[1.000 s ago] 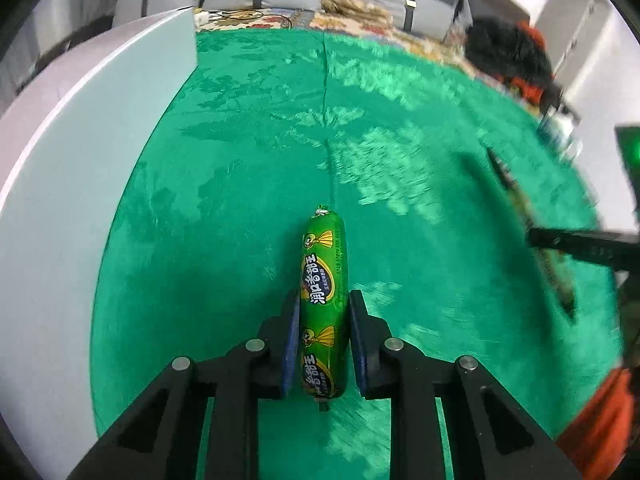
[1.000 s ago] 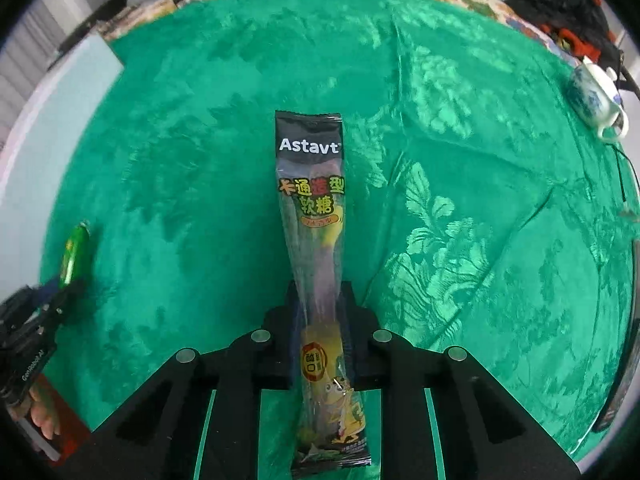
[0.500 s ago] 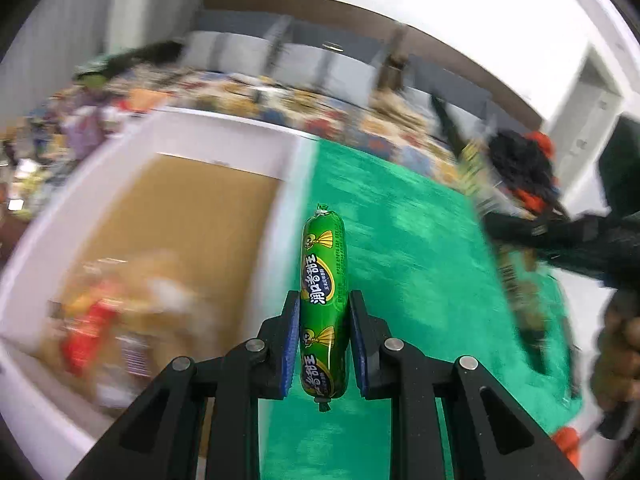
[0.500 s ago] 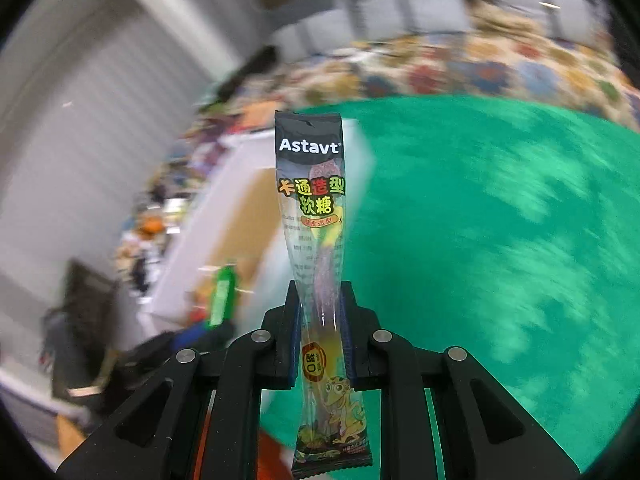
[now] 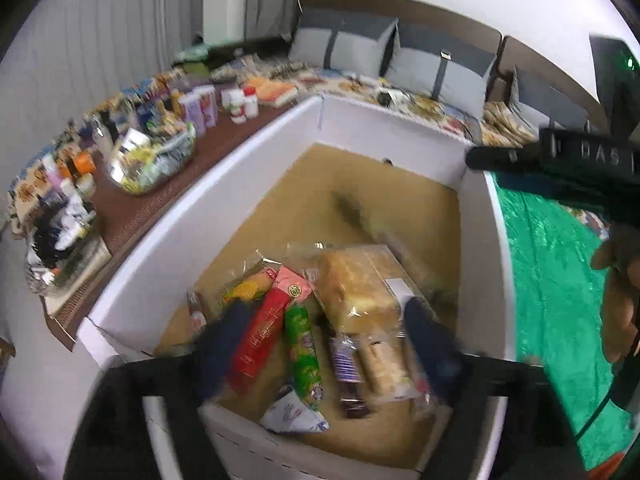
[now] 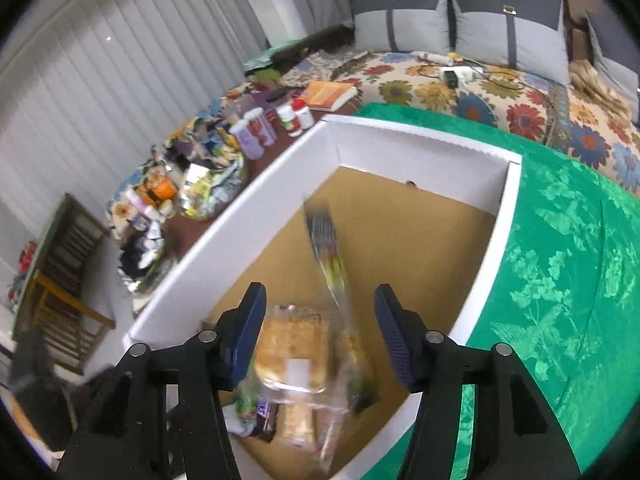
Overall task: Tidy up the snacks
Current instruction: 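Raise both open tools above the filled box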
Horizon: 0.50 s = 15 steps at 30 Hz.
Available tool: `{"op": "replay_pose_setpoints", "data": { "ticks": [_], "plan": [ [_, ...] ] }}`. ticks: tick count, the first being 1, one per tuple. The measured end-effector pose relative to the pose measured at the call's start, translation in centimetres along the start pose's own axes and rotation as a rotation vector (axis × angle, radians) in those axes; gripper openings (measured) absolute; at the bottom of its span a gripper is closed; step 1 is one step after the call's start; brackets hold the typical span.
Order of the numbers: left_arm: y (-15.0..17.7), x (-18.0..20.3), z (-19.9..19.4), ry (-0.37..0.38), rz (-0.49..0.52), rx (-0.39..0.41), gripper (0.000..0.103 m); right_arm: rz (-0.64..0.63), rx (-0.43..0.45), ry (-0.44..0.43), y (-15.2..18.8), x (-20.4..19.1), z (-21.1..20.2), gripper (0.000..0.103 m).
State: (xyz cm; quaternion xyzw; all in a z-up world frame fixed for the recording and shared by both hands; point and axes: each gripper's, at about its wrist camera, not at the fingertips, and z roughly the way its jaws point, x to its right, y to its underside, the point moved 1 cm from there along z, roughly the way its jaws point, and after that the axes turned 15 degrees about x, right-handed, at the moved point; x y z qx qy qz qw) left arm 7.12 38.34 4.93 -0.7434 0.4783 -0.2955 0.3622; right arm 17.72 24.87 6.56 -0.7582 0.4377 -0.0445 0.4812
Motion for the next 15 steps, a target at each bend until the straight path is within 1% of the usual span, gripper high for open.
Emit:
{"op": "replay_pose_setpoints", "data": {
  "ticks": [1, 4, 5, 7, 8, 9, 10, 11, 12, 15],
  "plan": [
    [0.0, 0.1, 0.0, -0.006, 0.012, 0.014, 0.085, 0.002, 0.001, 0.003, 0.1, 0.3, -0.3, 0.061],
    [-0.2, 0.4, 0.4, -0.018, 0.048, 0.009, 0.086, -0.021, 0.029, 0.027, 0.4, 0.6, -2.5, 0.061],
    [-0.2, 0.7, 0.1, -0.026, 0.067, 0.014, 0.086, -0.035, 0.042, 0.031, 0.2, 0.7, -3.1, 0.063],
    [-0.4, 1.5, -1.0, -0.055, 0.107, 0.039, 0.092, -0.058, 0.068, 0.031, 0.1, 0.4, -4.4, 0.074],
    [-0.7, 1.7, -1.4, -0.067, 0.124, 0.056, 0.097, -0.070, 0.081, 0.027, 0.0, 0.2, -5.2, 0.075],
    [-1.0, 2.1, -2.2, -0.083, 0.145, 0.094, 0.102, -0.081, 0.086, 0.024, 0.0, 0.0, -5.8, 0.077],
    [-1.2, 2.3, -2.8, -0.096, 0.153, 0.118, 0.103, -0.095, 0.088, 0.026, 0.1, -0.5, -6.2, 0.078],
    [-1.7, 2.4, -3.8, -0.119, 0.154, 0.152, 0.103, -0.112, 0.091, 0.030, 0.1, -0.8, -6.7, 0.079],
    [-1.9, 2.4, -4.2, -0.125, 0.146, 0.164, 0.103, -0.133, 0.099, 0.037, 0.3, -1.3, -7.2, 0.082],
    [-2.9, 1.3, -5.7, -0.170, 0.070, 0.188, 0.103, -0.195, 0.128, 0.047, 0.9, -2.6, -8.7, 0.082]
  ]
}}
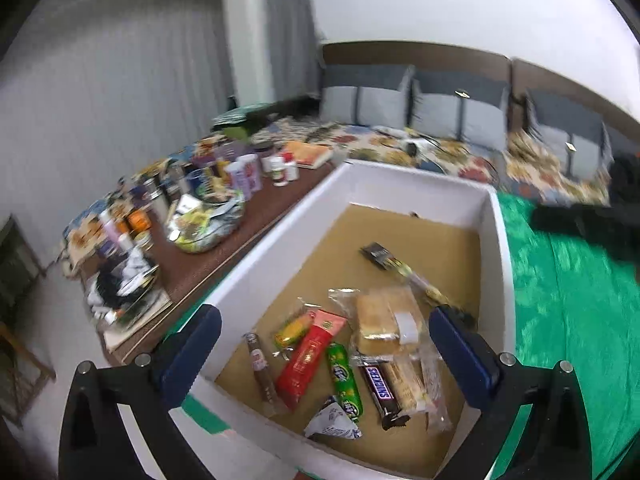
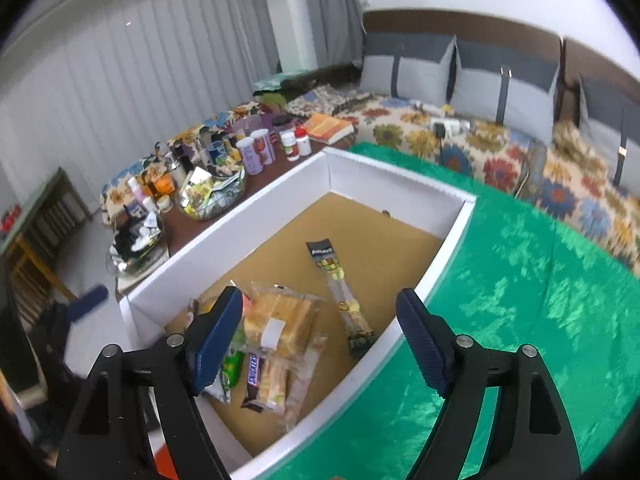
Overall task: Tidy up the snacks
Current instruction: 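Raise both open tools above the filled box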
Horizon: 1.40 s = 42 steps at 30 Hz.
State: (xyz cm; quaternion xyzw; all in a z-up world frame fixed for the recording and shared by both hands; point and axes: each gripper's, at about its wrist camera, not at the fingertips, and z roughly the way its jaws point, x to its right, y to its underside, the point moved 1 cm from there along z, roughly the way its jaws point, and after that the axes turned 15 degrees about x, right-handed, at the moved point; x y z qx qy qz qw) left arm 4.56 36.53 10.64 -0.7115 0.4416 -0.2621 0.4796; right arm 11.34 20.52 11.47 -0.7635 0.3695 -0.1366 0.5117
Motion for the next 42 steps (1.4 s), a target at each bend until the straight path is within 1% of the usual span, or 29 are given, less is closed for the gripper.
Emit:
{"op": "replay_pose_setpoints", "data": {
  "ticks": [2, 4, 5, 6, 9, 11, 13, 16, 19, 21, 23, 25, 29, 31, 42],
  "plan": [
    [-0.4, -0.8, -0.3, -0.019, -0.027, 0.000, 0.103, -0.031, 0.010, -0.002, 0.3, -0.8, -0.9, 0.082],
    [-0.5, -1.3, -0.5, -0.053, -0.020, -0.008, 0.103, -0.058, 0.010, 0.000, 0.7, -1.5, -1.5, 0.082],
    [-0.5, -1.5, -0.6, -0.071, -0.009, -0.020, 0.103, -0.068, 0.003, 0.003, 0.9, -1.9, -1.6, 0.083],
    [-0.5, -1.6, -0.6, -0.076, -0.007, -0.033, 0.103, -0.074, -0.006, 0.006, 1.1, -2.2, -1.7, 0.086],
    [-0.2, -2.0, -0.6, -0.060, -0.032, -0.070, 0.103, -0.091, -0.033, 0.011, 1.5, -2.9, -1.8, 0.087],
    [0.0, -2.3, -0.6, -0.018, -0.063, -0.091, 0.103, -0.087, -0.035, 0.010, 1.7, -3.2, -2.0, 0.087],
    [0.1, -2.5, -0.8, -0.013, -0.074, -0.088, 0.103, -0.082, -0.037, 0.015, 1.9, -3.4, -2.0, 0.087],
    [0.0, -2.8, -1.3, -0.057, -0.055, -0.064, 0.103, -0.071, -0.038, 0.019, 2.1, -3.4, -2.0, 0.087],
    [-0.3, -3.0, -1.8, -0.055, -0.054, -0.039, 0.103, -0.068, -0.044, 0.025, 2.3, -3.4, -1.8, 0.087],
    [-0.5, -2.9, -2.0, -0.057, -0.038, -0.026, 0.103, -0.063, -0.049, 0.028, 2.4, -3.5, -1.7, 0.087],
    [-0.6, -2.6, -2.2, -0.074, 0.003, -0.016, 0.103, -0.058, -0.054, 0.029, 2.5, -3.5, -1.5, 0.087],
    [-0.6, -2.5, -2.2, -0.070, 0.016, -0.017, 0.103, -0.054, -0.061, 0.032, 2.5, -3.6, -1.4, 0.087],
    [-0.3, -2.5, -1.6, -0.049, 0.007, -0.070, 0.103, -0.054, -0.068, 0.035, 2.4, -4.0, -1.2, 0.087],
    [-0.2, -2.6, -1.4, -0.052, -0.001, -0.077, 0.103, -0.058, -0.067, 0.033, 2.4, -4.2, -1.2, 0.087],
    [0.1, -2.5, -1.2, -0.060, -0.019, -0.075, 0.103, -0.061, -0.079, 0.039, 3.0, -4.1, -0.8, 0.087]
  ]
}}
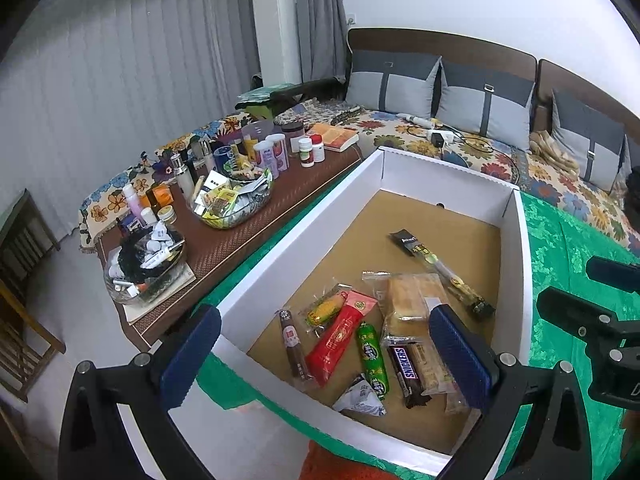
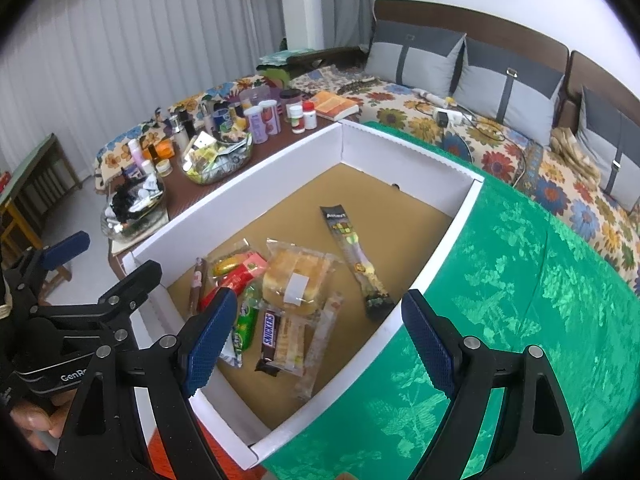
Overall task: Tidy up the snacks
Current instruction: 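Raise both open tools above the filled box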
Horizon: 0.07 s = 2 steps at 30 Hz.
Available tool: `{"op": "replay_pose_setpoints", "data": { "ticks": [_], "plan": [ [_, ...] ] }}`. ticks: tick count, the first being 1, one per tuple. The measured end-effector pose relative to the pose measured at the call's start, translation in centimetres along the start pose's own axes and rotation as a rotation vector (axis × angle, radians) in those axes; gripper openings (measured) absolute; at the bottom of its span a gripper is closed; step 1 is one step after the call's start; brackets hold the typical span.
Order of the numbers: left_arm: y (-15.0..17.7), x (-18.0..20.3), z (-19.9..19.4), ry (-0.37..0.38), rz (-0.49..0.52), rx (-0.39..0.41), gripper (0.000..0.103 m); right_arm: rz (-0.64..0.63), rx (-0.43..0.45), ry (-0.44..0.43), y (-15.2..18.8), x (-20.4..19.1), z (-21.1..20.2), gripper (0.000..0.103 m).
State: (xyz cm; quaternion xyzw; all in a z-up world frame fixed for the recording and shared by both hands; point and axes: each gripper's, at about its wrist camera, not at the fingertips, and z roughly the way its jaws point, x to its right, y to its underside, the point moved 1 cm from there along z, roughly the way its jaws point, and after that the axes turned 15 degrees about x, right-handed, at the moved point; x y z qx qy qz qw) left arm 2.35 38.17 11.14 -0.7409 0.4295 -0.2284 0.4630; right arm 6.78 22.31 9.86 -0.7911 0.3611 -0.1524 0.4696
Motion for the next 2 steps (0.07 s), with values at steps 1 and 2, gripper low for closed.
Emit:
{"op": "replay_pose_setpoints", "data": {
  "ticks": [1, 2],
  "plan": [
    [0.03, 0.04, 0.02, -0.001, 0.001, 0.000, 0.103, 0.001, -0.002, 0.000, 0.09, 0.05, 0.03, 0.087],
    [0.05, 0.09, 0.06, 0.001, 0.003, -0.001, 0.103, 0.001, -0.004, -0.001, 0.17, 0.08, 0.10, 0.087]
  ]
}}
